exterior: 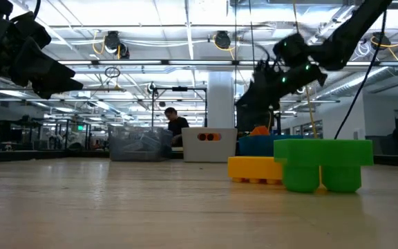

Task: Pick & Place Toys
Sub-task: Put the yellow game piece into the blue bin

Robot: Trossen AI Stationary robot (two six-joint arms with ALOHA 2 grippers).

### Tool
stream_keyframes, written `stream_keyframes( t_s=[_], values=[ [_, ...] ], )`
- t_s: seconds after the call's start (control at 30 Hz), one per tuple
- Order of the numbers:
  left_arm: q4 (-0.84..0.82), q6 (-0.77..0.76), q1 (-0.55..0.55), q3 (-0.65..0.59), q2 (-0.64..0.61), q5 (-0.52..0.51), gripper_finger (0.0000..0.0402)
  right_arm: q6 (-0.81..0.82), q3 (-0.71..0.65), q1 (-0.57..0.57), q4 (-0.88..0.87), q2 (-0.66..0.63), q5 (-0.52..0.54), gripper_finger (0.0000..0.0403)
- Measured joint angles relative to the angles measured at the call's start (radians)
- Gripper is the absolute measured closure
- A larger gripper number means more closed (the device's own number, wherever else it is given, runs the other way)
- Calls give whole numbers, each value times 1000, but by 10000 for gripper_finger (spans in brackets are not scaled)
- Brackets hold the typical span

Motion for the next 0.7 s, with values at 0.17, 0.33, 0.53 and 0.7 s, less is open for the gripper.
stream_keyframes(
  t_s=[0.17, 0.33, 0.53, 0.7],
  values=[
    [1, 0, 0, 0, 0, 0, 155, 44, 0, 183, -138, -121, -108, 117],
    [0, 0, 0, 0, 0, 0, 156, 0, 0, 431, -279, -200, -107, 125],
    [0, 0, 0, 0, 0, 0, 156, -80, 0, 765, -431, -190, 21, 124],
    [0, 0, 0, 0, 0, 0, 156, -78, -2, 960, -507, -132, 216, 125]
  ],
)
